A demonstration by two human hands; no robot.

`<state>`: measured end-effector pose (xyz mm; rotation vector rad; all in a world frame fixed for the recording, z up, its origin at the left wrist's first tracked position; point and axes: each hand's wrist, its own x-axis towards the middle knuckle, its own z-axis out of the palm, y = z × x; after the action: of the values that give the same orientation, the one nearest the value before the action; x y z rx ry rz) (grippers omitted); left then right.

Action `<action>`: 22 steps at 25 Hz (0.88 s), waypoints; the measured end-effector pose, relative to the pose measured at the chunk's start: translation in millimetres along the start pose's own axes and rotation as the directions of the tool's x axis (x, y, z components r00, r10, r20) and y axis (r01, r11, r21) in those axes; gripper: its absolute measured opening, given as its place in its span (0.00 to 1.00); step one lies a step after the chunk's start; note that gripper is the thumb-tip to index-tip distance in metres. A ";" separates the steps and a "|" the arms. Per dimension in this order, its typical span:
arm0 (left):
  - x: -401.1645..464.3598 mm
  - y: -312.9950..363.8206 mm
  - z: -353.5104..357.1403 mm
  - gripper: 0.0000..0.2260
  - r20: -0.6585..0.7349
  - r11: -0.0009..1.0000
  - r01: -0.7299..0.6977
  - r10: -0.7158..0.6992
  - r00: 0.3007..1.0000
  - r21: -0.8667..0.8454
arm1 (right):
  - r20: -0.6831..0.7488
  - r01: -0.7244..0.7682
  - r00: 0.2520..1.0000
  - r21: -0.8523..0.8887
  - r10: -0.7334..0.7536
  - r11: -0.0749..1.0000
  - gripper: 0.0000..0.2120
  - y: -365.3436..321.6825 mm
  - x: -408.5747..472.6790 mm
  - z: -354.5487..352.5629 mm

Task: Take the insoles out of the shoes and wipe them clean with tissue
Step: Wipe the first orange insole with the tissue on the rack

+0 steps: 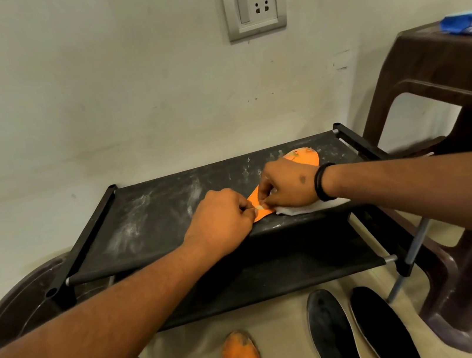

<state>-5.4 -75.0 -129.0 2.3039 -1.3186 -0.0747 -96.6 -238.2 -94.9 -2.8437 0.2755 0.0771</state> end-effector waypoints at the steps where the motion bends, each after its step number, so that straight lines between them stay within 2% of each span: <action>1: 0.5 0.5 -0.2 0.08 -0.001 1.000 0.002 -0.002 1.000 -0.002 | 0.002 -0.015 1.000 0.024 0.015 1.000 0.06 3.9 2.3 -2.9; 4: 1.1 2.2 -0.6 0.09 0.008 1.000 0.011 -0.011 1.000 -0.009 | -0.141 -0.193 0.973 -0.088 0.180 0.977 0.07 27.5 20.5 -9.3; 5: 0.6 2.5 -1.0 0.09 0.010 1.000 0.014 -0.014 1.000 -0.011 | -0.167 -0.211 0.967 -0.111 0.191 0.971 0.08 30.2 23.8 -6.7; 7: -0.6 2.1 -1.5 0.09 0.006 1.000 0.013 -0.013 1.000 -0.014 | -0.159 -0.146 0.979 -0.115 0.127 0.983 0.09 27.5 24.9 -2.1; 11: -2.1 4.4 -1.4 0.09 0.008 1.000 -0.007 0.006 1.000 0.012 | -0.010 -0.018 1.000 -0.033 0.018 0.999 0.06 16.3 12.1 -7.5; 12: -1.4 4.9 -1.3 0.09 0.005 1.000 -0.008 0.008 1.000 0.019 | -0.013 -0.027 1.000 -0.064 0.026 0.998 0.07 17.0 14.7 -8.7; 15: 0.1 5.2 -0.1 0.10 0.007 1.000 0.000 0.000 1.000 0.020 | -0.161 -0.125 0.982 -0.160 0.099 0.979 0.09 22.6 30.9 -7.0; 17: 0.6 4.0 -0.4 0.10 0.011 1.000 0.007 -0.007 1.000 0.016 | -0.211 -0.167 0.970 -0.196 0.124 0.966 0.10 20.9 36.6 -1.6; 19: 0.7 2.0 0.0 0.10 0.019 1.000 0.014 -0.014 1.000 0.013 | -0.228 -0.152 0.968 -0.189 0.107 0.970 0.10 20.9 38.9 3.6; 22: 1.2 1.2 -0.1 0.12 0.022 1.000 0.025 -0.025 0.999 0.017 | -0.196 -0.087 0.978 -0.082 0.070 0.993 0.10 16.1 24.2 6.8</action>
<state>-5.7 -76.5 -128.3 2.3397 -1.3063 -0.0984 -76.2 -255.9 -107.8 -2.9326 0.4359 -0.1759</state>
